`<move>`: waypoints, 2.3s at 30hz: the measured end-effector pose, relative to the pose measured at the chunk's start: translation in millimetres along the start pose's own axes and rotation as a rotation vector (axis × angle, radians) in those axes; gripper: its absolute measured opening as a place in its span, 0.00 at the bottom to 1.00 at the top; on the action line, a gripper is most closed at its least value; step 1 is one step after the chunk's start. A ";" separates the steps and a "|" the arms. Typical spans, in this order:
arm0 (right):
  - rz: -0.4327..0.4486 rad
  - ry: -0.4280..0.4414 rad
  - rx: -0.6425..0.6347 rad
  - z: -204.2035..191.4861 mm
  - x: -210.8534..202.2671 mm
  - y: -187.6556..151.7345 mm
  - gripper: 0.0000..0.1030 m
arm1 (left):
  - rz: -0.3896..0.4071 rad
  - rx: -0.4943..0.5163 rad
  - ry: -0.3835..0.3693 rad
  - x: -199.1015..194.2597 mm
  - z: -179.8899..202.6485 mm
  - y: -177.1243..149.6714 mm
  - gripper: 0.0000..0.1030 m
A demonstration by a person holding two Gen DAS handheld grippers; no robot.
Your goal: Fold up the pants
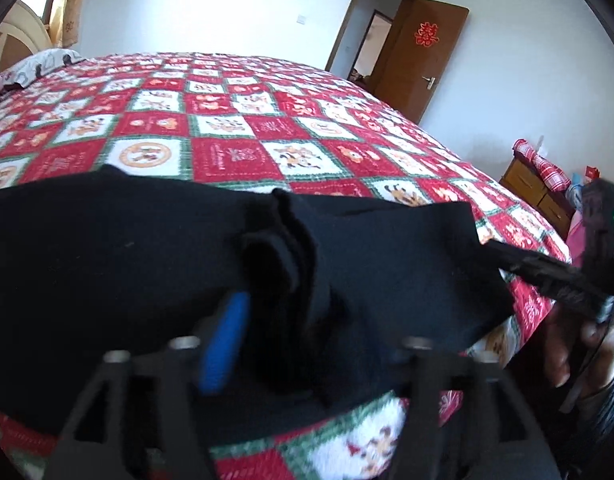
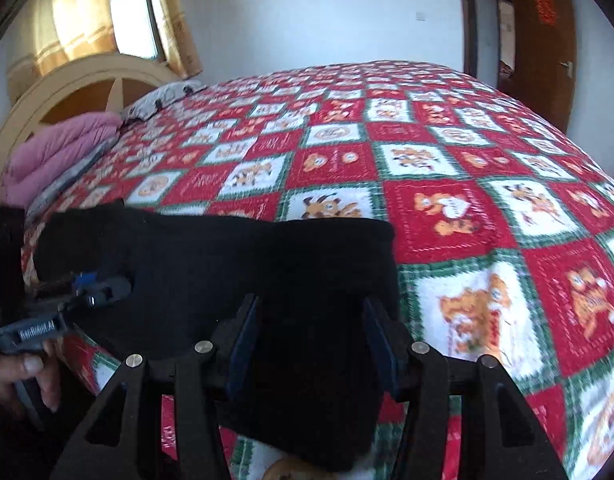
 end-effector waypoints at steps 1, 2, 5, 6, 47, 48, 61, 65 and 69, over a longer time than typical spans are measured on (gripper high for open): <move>0.017 0.021 0.009 -0.1 -11.7 -3.3 0.52 | 0.005 0.004 0.015 -1.5 -1.1 -3.2 0.79; 0.021 0.037 0.006 -2.0 -19.8 -8.5 0.52 | -0.003 0.006 0.032 1.5 -3.7 -6.0 0.79; -0.041 0.047 -0.036 -8.0 -16.5 -28.5 0.52 | 0.001 0.013 0.045 4.0 -4.7 -7.1 0.79; -0.066 0.036 -0.049 -8.6 -9.3 -36.2 0.52 | -0.001 0.016 0.049 4.6 -4.1 -6.6 0.79; 0.117 0.030 -0.160 -70.2 0.1 8.1 0.66 | 0.109 -0.195 0.474 -125.7 -242.4 11.3 0.89; 0.118 0.030 -0.183 -77.7 1.0 5.7 0.66 | 0.110 -0.223 0.468 -127.7 -256.8 10.6 0.89; 0.116 0.025 -0.213 -95.5 7.4 -8.3 0.66 | 0.080 -0.380 0.248 -104.2 -314.2 -6.2 0.63; 0.114 0.025 -0.197 -91.8 8.5 -7.8 0.66 | 0.070 -0.364 0.208 -105.6 -308.2 -5.0 0.25; 0.119 0.020 -0.188 -88.9 8.8 -7.3 0.66 | 0.075 -0.329 0.236 -114.3 -291.4 -3.5 0.20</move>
Point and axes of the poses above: each gripper's, at about its wrist camera, not at the fingertips, and x roughly the way its jaws point, z to its right, y to its top, the point moved 5 cm from there along x, roughly the way its jaws point, and after that the axes turned 7 degrees about -z, right-handed, at the moved point
